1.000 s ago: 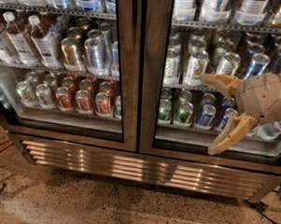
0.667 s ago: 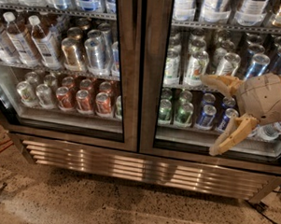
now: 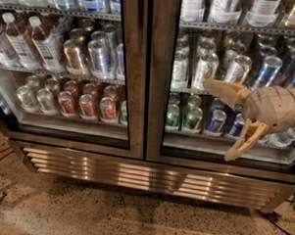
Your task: Open right fridge door
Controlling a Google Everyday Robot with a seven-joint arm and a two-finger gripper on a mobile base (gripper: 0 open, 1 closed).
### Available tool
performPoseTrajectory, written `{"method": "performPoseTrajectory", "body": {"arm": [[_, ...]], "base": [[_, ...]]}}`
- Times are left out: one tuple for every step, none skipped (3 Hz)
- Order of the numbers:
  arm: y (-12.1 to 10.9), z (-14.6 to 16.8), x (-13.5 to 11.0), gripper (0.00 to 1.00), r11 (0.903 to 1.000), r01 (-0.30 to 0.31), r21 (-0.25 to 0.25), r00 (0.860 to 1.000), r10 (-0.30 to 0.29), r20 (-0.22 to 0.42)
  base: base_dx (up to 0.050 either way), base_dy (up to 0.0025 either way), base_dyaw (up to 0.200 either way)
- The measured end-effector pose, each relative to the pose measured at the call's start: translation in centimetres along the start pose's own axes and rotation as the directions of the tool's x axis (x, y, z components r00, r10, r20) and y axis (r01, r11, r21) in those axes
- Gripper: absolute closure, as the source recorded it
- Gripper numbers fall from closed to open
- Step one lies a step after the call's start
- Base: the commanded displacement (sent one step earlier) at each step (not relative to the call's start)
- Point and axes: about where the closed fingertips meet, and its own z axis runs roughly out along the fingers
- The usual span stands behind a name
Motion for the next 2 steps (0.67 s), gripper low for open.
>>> {"method": "performPoseTrajectory", "body": {"arm": [[-0.32, 0.04, 0.32, 0.00, 0.9997, -0.025, -0.008, 0.998, 0.025, 0.060], [-0.31, 0.08, 0.28, 0.00, 0.9997, -0.023, -0.009, 0.998, 0.024, 0.058]], "base": [[0.000, 0.00000, 0.000], [0.000, 0.00000, 0.000]]}}
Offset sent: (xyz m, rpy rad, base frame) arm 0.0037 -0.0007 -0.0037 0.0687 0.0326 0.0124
